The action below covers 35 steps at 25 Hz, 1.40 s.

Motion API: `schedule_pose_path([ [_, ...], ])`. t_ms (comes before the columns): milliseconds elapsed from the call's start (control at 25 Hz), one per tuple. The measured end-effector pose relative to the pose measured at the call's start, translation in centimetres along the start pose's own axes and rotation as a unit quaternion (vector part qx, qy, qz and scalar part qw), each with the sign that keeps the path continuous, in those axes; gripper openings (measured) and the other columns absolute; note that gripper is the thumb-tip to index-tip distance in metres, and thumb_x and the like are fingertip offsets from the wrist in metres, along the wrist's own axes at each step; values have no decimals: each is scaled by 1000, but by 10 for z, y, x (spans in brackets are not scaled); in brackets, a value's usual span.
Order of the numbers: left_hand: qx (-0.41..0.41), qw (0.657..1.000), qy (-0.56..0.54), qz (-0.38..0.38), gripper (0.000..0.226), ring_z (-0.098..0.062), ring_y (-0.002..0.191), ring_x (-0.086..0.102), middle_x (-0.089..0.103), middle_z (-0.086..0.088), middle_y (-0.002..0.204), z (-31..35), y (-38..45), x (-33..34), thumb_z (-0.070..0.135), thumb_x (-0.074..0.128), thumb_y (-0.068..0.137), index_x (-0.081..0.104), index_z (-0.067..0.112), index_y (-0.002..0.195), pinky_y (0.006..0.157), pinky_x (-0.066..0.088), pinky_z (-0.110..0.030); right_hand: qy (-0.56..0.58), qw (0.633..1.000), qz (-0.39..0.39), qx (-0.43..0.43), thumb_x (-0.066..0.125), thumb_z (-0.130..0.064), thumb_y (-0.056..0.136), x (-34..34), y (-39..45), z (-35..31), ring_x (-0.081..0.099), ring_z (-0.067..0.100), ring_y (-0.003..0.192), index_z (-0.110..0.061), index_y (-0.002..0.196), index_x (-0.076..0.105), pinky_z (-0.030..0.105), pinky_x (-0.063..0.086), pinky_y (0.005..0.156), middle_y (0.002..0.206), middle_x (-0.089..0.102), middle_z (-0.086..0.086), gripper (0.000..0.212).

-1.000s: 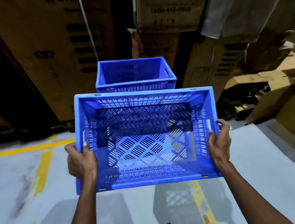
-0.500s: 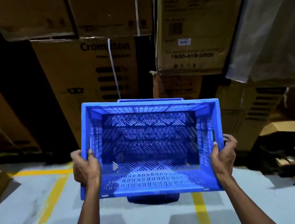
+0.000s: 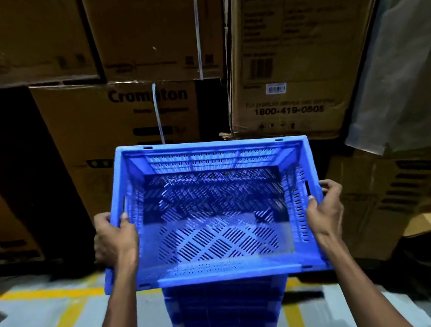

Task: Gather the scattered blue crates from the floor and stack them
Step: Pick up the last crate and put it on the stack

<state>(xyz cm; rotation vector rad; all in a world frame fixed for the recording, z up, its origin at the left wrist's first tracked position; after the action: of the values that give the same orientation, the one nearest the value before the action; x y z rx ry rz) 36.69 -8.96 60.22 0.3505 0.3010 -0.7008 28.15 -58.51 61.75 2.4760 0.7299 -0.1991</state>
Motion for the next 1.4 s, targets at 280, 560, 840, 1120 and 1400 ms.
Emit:
schedule_pose_path([
  [280,56,992,62,-97,29,-45,104,64,68,-25,110,55,90,100,29,68,85,64,14,109,87,49,-47,-126,991,-34,24,55,-3,80,55,82,-17,64,40,96,-20,118,46,39,47,76,108,67,19,42],
  [560,61,967,148,-197,36,-43,108,63,67,-25,116,92,152,195,31,64,89,67,3,110,89,50,-45,-224,960,-105,133,56,-9,79,119,137,3,62,38,103,-21,115,46,36,43,78,115,62,19,40],
  [840,38,959,165,-227,23,-40,92,66,70,-20,100,104,158,232,20,56,90,67,1,94,82,56,-46,-232,948,-134,174,57,-10,77,155,172,18,65,33,93,-25,105,52,35,50,75,106,66,16,32],
  [1120,37,956,178,-228,22,-36,83,66,69,-16,92,108,151,239,22,55,93,64,3,91,77,58,-45,-252,938,-165,171,53,-12,79,161,184,24,64,36,94,-26,101,52,40,54,84,108,63,15,26],
  [1400,89,939,268,-195,42,-40,113,58,64,-21,120,106,135,232,35,56,95,54,2,121,90,45,-46,-366,895,-223,121,57,-32,85,170,177,33,63,33,98,-28,118,47,42,52,87,109,64,11,34],
])
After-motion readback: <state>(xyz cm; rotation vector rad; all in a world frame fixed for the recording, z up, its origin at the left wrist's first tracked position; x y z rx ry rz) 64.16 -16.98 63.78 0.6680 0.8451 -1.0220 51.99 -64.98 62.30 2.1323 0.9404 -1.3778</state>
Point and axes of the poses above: each hand's wrist, its own y-axis towards the middle knuckle, its own x-axis out of the palm, z = x × y, the point moved 7 cm from there along y, towards the middle knuckle
